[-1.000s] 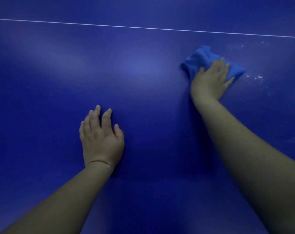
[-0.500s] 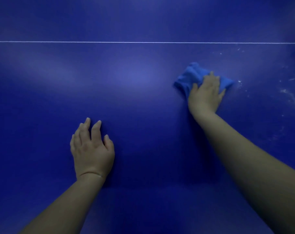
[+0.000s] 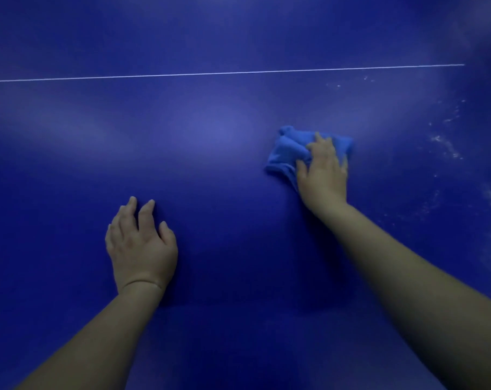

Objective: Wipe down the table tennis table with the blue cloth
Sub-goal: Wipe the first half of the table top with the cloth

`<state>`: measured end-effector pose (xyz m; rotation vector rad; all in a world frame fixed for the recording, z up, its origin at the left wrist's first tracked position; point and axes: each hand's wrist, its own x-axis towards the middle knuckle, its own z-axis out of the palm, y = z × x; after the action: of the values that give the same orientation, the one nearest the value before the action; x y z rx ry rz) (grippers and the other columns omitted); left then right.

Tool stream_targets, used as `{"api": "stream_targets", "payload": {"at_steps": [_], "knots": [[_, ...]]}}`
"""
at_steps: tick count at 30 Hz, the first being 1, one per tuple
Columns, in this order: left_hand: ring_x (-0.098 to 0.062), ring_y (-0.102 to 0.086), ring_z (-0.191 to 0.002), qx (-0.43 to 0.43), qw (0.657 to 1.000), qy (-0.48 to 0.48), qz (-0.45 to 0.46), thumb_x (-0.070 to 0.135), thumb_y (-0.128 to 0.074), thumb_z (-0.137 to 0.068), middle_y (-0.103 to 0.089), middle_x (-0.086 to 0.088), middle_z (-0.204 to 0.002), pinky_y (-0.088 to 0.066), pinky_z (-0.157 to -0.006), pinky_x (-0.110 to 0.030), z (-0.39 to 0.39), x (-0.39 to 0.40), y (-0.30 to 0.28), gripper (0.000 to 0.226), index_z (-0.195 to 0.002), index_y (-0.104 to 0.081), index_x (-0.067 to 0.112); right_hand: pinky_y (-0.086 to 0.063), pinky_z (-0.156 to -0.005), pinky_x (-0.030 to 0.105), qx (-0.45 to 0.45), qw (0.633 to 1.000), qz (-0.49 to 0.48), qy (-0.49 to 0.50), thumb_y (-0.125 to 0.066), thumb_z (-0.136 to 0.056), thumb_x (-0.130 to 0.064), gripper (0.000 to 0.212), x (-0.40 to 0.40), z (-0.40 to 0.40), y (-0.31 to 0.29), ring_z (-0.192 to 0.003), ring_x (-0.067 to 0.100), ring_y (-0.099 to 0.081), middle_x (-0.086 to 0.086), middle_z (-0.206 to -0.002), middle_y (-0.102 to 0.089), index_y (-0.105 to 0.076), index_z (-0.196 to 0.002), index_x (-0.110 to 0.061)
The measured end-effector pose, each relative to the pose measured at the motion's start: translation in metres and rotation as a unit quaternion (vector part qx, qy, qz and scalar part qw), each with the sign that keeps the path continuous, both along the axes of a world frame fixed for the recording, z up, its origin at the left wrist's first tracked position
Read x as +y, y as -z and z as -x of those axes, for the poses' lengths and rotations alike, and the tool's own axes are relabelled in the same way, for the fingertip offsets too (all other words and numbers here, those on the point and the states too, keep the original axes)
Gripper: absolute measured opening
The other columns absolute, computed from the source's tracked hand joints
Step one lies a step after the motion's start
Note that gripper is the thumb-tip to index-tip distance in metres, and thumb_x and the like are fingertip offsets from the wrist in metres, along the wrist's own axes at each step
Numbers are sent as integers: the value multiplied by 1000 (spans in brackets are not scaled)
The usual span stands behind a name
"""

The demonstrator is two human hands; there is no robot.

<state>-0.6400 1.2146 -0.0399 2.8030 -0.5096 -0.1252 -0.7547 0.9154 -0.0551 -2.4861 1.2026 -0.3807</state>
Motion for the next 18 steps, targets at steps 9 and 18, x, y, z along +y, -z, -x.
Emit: {"api": "stream_targets", "payload": {"at_steps": [9,18], "knots": [[-36,-20,-144,-1,998,30,-59,13,-46,-96,-26,-18,-155,-12,-118,-58,2,-17,-12,41,-135,-45,1,-6,-117,50,-17,979,-19,202,-46,-96,-27,38,-24,30,-8,-147,21,-17,5,-156,-28,-47,-131,-11],[-22,-2,-149,26,990,138,-32,42,-30,-99,-8,-1,-162,2,-121,-47,41,-127,1,56,-152,-21,27,-17,-116,47,-6,999,-26,25,-48,-96,-29,35,-119,-20,-17,-139,21,-32,3,-152,-36,-49,-127,-13]]}}
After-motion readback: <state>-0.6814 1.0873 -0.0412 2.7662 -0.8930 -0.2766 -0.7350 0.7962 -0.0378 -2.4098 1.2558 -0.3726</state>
